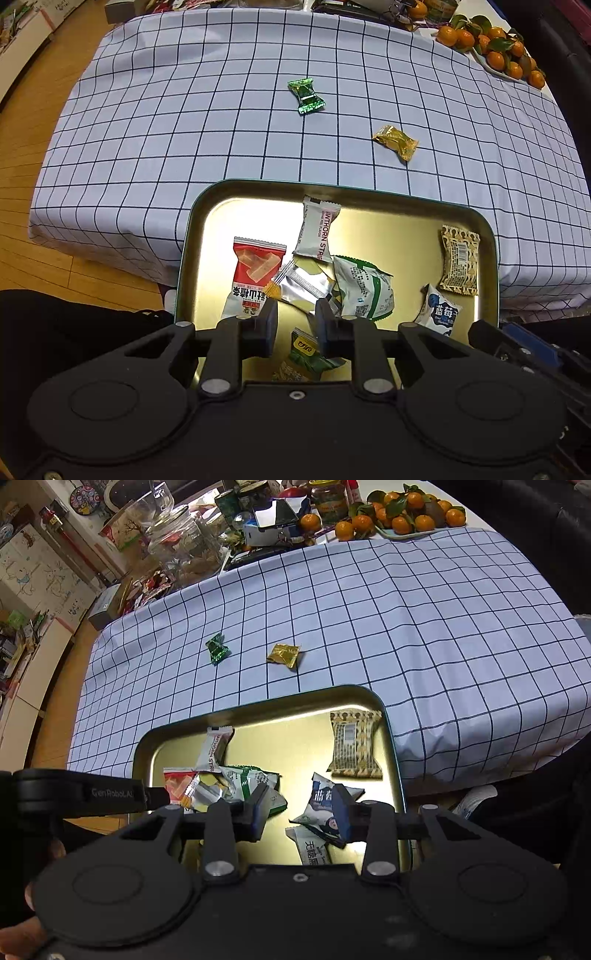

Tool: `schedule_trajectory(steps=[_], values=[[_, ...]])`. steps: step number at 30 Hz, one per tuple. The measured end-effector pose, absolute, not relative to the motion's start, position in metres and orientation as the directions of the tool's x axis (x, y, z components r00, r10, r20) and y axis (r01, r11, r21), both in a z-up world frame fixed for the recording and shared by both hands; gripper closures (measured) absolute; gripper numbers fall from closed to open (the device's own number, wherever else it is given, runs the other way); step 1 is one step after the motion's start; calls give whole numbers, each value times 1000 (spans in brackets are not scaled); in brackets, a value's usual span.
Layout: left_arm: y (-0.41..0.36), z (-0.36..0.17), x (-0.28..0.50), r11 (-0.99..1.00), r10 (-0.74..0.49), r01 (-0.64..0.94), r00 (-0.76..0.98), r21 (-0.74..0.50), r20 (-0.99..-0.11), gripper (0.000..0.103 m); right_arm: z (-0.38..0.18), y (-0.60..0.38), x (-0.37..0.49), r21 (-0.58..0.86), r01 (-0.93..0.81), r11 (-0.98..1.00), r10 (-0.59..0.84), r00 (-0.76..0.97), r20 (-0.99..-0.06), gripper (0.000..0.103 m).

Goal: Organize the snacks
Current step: 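Open both grippers to drop the hawthorn candy and blueberry packet onto the tray, then move both grippers back from the tray to the green and gold candies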

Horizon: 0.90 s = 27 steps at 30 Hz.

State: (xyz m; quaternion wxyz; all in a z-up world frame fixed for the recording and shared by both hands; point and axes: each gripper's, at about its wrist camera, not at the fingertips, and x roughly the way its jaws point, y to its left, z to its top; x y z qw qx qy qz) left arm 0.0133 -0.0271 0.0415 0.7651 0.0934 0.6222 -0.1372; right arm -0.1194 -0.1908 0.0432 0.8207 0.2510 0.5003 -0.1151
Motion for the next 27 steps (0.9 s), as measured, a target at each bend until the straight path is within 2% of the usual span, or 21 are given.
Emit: schedule_trajectory(steps=[27], values=[[-28, 32, 36, 951, -89, 304, 102, -54, -991, 73, 28, -197, -101, 272, 409, 871, 107, 381, -918, 60]])
